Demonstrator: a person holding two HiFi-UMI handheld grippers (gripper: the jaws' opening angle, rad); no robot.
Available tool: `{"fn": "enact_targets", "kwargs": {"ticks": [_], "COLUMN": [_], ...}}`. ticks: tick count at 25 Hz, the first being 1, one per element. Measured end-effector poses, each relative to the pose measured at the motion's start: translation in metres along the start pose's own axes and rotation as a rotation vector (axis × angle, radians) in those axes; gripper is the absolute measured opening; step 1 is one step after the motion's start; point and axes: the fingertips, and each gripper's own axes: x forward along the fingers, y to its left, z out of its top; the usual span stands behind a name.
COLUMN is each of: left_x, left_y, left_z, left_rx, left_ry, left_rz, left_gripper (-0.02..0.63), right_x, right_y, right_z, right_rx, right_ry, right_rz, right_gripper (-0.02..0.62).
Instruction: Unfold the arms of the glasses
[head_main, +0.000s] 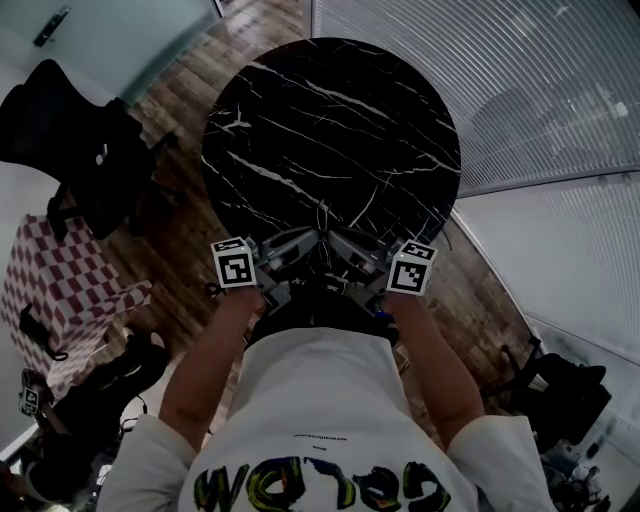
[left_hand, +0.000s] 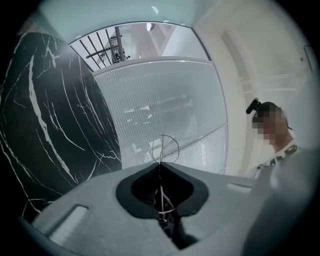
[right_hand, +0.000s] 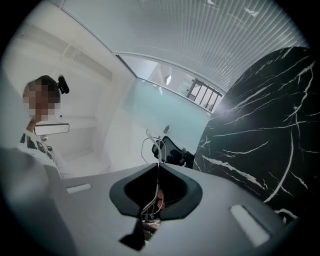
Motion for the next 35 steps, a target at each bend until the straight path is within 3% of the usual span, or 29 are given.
{"fn": "enact_targets", "kwargs": {"ticks": [7, 15, 26, 35], "left_x": [-0.003, -0.006, -0.009, -0.008], "left_y": [-0.002, -0.007, -0.007, -0.003], "left_z": [0.003, 0.005, -0.006, -0.017], "left_rx": [-0.023, -0.031, -0.006, 0.000], "left_ry": [-0.034, -0.048, 0.027, 0.075], "left_rz": [-0.026, -0.066, -0.048, -0.022], "left_gripper": [0.008, 0.008, 0.008, 0.008], "right_x": [0.003, 0.000, 0.002, 0.002], "right_y": [0.001, 0.003, 0.019, 0.018], "right_z": [0.002, 0.010, 0.046, 0.046], "right_rx": [0.007, 0.017, -0.103, -0.102], "right_ry": [-0.009, -0.038, -0.101, -0.105], "right_rz": [0.006, 0.028, 0.039, 0.049], "right_gripper": [0.014, 0.064, 0.114, 0.064]}}
